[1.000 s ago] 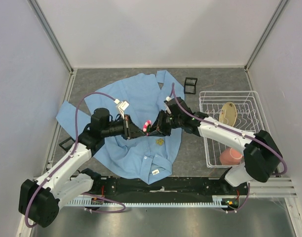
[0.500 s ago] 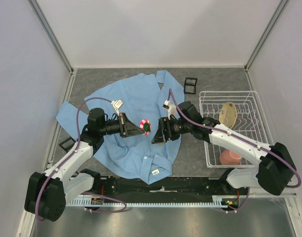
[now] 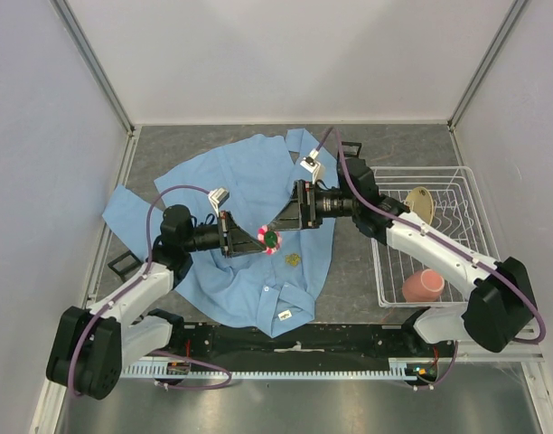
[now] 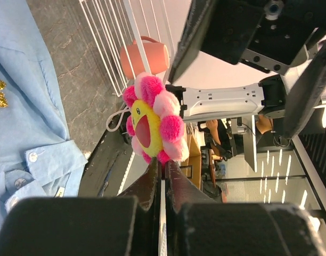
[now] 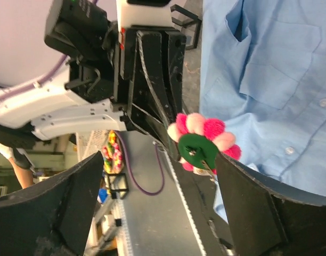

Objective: Remove the brooch from the garment
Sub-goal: Close the brooch.

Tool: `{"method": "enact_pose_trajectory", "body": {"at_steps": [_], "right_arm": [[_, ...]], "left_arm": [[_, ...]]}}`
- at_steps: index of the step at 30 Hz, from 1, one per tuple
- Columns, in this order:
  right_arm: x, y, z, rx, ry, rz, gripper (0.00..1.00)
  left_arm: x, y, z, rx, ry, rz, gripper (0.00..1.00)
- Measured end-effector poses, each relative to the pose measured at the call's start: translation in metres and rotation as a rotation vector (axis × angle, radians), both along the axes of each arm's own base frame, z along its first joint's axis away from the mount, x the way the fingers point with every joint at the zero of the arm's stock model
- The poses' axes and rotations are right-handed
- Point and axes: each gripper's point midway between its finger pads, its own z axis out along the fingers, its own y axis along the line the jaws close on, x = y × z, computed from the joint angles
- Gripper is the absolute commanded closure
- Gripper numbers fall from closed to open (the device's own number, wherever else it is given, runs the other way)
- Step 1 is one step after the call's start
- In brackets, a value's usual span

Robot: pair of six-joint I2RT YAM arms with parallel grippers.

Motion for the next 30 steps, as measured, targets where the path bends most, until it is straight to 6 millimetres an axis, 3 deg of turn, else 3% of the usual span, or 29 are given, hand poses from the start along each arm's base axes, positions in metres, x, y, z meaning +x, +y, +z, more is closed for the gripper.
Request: {"method": "enact_pose_trajectory", "body": {"at_steps": [3, 8, 11, 22, 30], "right_arm": [[-0.004, -0.006, -0.008, -0.004, -0.044, 0.040, 0.03], [-0.025, -0.018, -0.051, -0.058, -0.023, 0.110, 0.02], [-0.038, -0.020, -0.059, -0.058, -0.007, 0.152, 0.02], [-0.056, -0.005, -0.002, 0.148, -0.062, 0.232, 0.05], [-0.060, -0.004, 0.022, 0.202, -0.031, 0.231, 0.04]], "left_arm": [[0.001, -0.001, 0.005, -0.024, -0.002, -0.011, 0.98], [0.000, -0.003, 0.019, -0.070, -0.024, -0.031, 0.98], [0.000, -0.004, 0.025, -0.091, -0.035, -0.036, 0.98], [0.002, -0.004, 0.017, -0.102, -0.007, -0.036, 0.98], [0.002, -0.005, 0.008, -0.098, 0.015, -0.053, 0.98]]}}
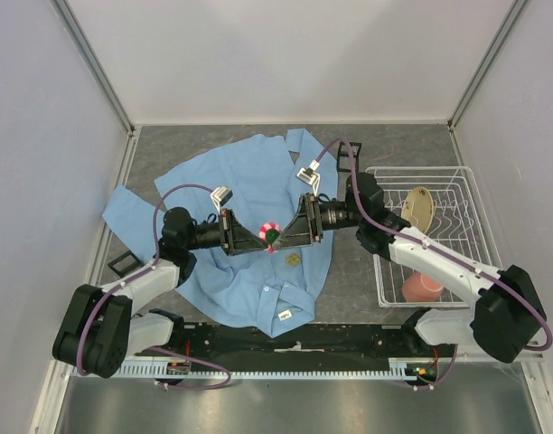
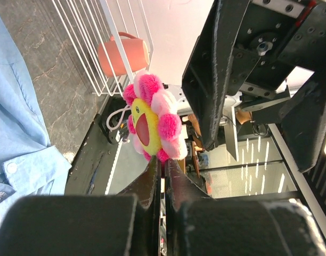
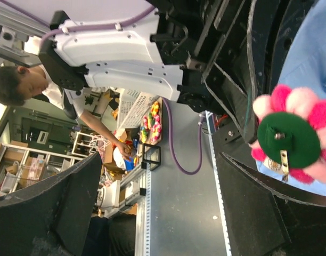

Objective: Remove the brooch from the garment
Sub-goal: Close the brooch.

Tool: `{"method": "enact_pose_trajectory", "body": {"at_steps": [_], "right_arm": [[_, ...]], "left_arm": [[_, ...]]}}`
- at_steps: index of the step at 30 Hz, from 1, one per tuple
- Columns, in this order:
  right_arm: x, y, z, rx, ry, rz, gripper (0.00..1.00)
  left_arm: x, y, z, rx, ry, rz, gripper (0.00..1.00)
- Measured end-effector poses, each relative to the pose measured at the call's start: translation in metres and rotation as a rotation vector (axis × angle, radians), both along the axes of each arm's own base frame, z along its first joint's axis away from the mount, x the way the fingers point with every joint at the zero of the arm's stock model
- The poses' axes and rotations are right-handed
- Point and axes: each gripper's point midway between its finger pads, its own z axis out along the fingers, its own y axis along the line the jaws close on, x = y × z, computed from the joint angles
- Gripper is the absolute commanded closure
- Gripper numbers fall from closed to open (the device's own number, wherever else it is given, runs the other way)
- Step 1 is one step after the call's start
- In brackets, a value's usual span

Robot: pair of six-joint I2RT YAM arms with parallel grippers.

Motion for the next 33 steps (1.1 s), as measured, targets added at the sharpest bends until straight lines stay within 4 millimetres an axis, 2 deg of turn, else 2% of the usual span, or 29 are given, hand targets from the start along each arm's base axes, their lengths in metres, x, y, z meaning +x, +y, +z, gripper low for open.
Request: {"method": "enact_pose_trajectory", "body": {"at_steps": [4, 9, 12, 16, 20, 24, 26, 27, 30, 33], "right_arm": [[0.011, 0.009, 0.012, 0.010, 0.012, -0.009, 0.05], [0.039, 0.018, 0.020, -0.015, -0.008, -0.086, 0.02], [0.064, 0.008, 0.019, -0.053, -0.064, -0.168, 0.04], [0.088, -0.016, -0.003, -0.116, -0.100, -0.231, 0.10], [0.077, -0.022, -0.035, -0.154, -0.119, -0.178, 0.13], [0.062, -0.025, -0.059, -0.171, -0.094, -0.127, 0.14], [0.059, -0.025, -0.064, -0.154, -0.098, -0.111, 0.17], [0.058, -0.025, -0.065, -0.143, -0.096, -0.107, 0.23], [0.053, -0.022, -0.069, -0.087, -0.072, -0.084, 0.32], [0.049, -0.019, -0.072, -0.057, -0.045, -0.061, 0.32]], "left_arm": [[-0.003, 0.000, 0.001, -0.011, -0.006, -0.009, 0.98], [-0.009, 0.002, -0.003, -0.032, 0.012, -0.013, 0.98], [-0.010, 0.002, -0.004, -0.054, 0.038, -0.031, 0.98], [-0.007, 0.000, -0.007, -0.077, 0.125, -0.043, 0.98], [-0.005, -0.002, -0.011, -0.082, 0.225, -0.053, 0.98], [-0.009, -0.004, -0.008, -0.090, 0.240, -0.072, 0.98], [-0.012, -0.005, -0.006, -0.092, 0.239, -0.084, 0.98], [-0.014, -0.006, -0.005, -0.093, 0.236, -0.091, 0.98], [-0.018, -0.007, -0.002, -0.096, 0.221, -0.104, 0.98], [-0.021, -0.008, 0.002, -0.101, 0.203, -0.113, 0.98]]}}
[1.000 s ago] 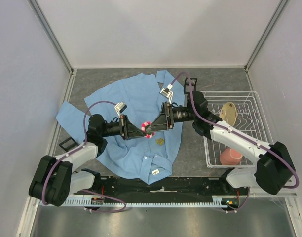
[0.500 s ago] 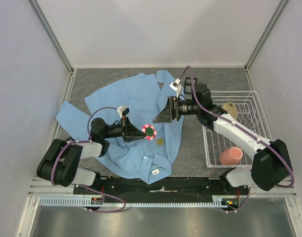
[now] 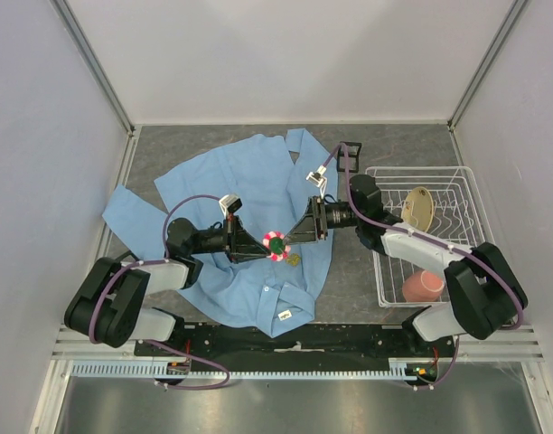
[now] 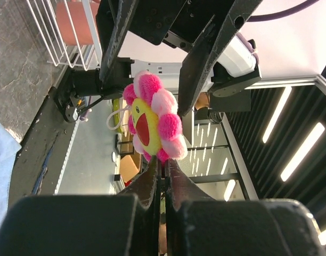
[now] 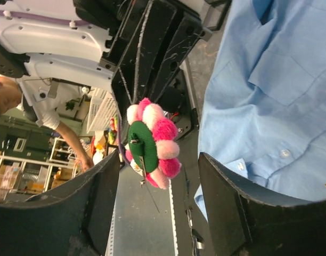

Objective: Remove the brooch from the garment
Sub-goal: Close the brooch.

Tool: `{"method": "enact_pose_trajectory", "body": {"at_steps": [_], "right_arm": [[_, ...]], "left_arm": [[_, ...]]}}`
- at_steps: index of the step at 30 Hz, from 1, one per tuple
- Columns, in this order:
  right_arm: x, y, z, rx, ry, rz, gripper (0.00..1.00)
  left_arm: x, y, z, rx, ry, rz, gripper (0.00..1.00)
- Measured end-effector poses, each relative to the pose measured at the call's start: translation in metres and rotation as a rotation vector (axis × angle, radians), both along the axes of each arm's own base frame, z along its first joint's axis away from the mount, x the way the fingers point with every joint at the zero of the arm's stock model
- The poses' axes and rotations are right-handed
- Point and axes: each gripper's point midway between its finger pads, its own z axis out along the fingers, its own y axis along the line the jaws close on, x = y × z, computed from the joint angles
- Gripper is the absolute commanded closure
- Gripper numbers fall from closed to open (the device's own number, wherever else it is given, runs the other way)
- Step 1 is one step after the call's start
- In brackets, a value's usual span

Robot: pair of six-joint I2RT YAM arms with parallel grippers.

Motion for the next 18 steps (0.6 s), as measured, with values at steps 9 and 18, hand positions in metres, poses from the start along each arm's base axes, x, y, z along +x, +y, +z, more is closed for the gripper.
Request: {"method": "enact_pose_trajectory", "body": {"at_steps": [9, 18], "right_arm": [[-0.016, 0.013, 0.016, 0.089, -0.044, 0.091, 0.57], [-0.023, 0.011, 0.013, 0.108, -0.023, 0.100, 0.63]], "left_arm": [[-0.003, -0.004, 0.006, -0.010, -0.027, -0.021, 0.98], [-0.005, -0.004, 0.008, -0.012, -0.037, -0.034, 0.98]]}}
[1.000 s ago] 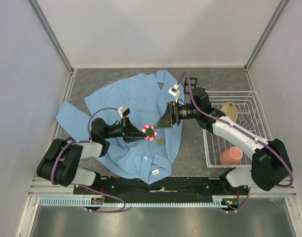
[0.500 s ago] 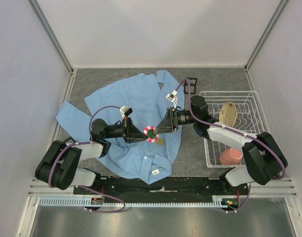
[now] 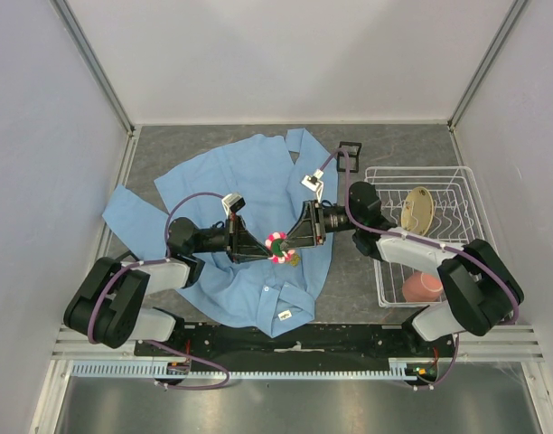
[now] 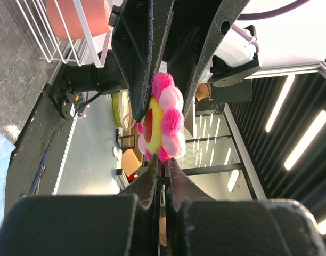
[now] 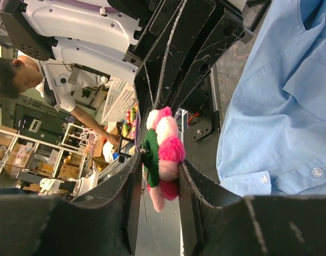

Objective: Remove the brooch from the garment
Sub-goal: Close the brooch.

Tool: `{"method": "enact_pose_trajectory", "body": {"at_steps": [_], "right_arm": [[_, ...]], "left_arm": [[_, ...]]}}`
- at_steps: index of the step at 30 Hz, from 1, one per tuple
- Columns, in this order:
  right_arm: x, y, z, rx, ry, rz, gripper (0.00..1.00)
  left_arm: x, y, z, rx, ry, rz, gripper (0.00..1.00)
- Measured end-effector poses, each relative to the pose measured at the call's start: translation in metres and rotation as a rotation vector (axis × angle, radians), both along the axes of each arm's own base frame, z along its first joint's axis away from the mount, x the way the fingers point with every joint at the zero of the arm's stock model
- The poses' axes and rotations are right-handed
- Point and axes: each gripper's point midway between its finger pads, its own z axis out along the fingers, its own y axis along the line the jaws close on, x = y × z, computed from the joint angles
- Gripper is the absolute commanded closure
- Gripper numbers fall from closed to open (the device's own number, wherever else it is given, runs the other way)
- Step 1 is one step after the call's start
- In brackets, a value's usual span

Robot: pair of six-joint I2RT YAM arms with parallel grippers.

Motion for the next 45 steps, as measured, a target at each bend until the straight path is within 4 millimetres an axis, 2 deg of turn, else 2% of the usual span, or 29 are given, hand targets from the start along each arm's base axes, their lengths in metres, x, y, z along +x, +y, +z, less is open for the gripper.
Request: {"method": "enact_pose_trajectory", "body": {"at_steps": [2, 9, 11, 14, 15, 18, 23, 28, 30, 31, 36, 43, 45], "right_arm": [[-0.001, 0.000, 0.000, 0.003, -0.001, 0.003, 0.64], [-0.005, -0.002, -0.003, 0.006, 0.012, 0.009, 1.00], [-0.006, -0.002, -0.003, 0.008, 0.017, 0.009, 1.00], [-0.006, -0.001, -0.001, 0.011, 0.033, 0.003, 1.00], [-0.006, 0.000, 0.000, 0.009, 0.040, -0.006, 1.00], [0.000, 0.002, 0.000, -0.007, 0.065, -0.059, 1.00], [0.028, 0.007, 0.004, -0.045, 0.122, -0.240, 1.00], [0.057, 0.011, 0.010, -0.075, 0.157, -0.390, 1.00], [0.066, 0.013, 0.018, -0.067, 0.154, -0.429, 1.00], [0.069, 0.013, 0.021, -0.062, 0.150, -0.442, 1.00], [0.072, 0.018, 0.027, -0.058, 0.150, -0.474, 1.00], [0.067, 0.023, 0.021, -0.087, 0.166, -0.488, 1.00], [0.065, 0.025, 0.020, -0.090, 0.166, -0.489, 1.00]], "left_arm": [[-0.001, 0.000, 0.000, 0.001, -0.001, -0.004, 0.98], [-0.004, 0.001, -0.001, 0.005, -0.016, -0.023, 0.98], [-0.005, 0.001, 0.000, 0.003, -0.039, -0.023, 0.98], [-0.007, 0.002, 0.002, 0.009, -0.092, -0.007, 0.72], [-0.007, 0.003, 0.002, 0.017, -0.120, 0.004, 0.59], [-0.001, 0.004, 0.005, 0.079, -0.210, 0.094, 0.46], [0.012, 0.012, 0.017, 0.199, -0.412, 0.277, 0.44], [-0.001, 0.002, 0.001, 0.250, -0.429, 0.274, 0.36], [-0.007, -0.004, -0.009, 0.260, -0.418, 0.254, 0.25], [-0.008, -0.006, -0.013, 0.263, -0.412, 0.252, 0.25], [0.003, -0.010, -0.018, 0.272, -0.383, 0.281, 0.25], [0.017, -0.019, -0.005, 0.201, -0.373, 0.312, 0.26], [0.019, -0.021, -0.002, 0.184, -0.363, 0.315, 0.30]]}}
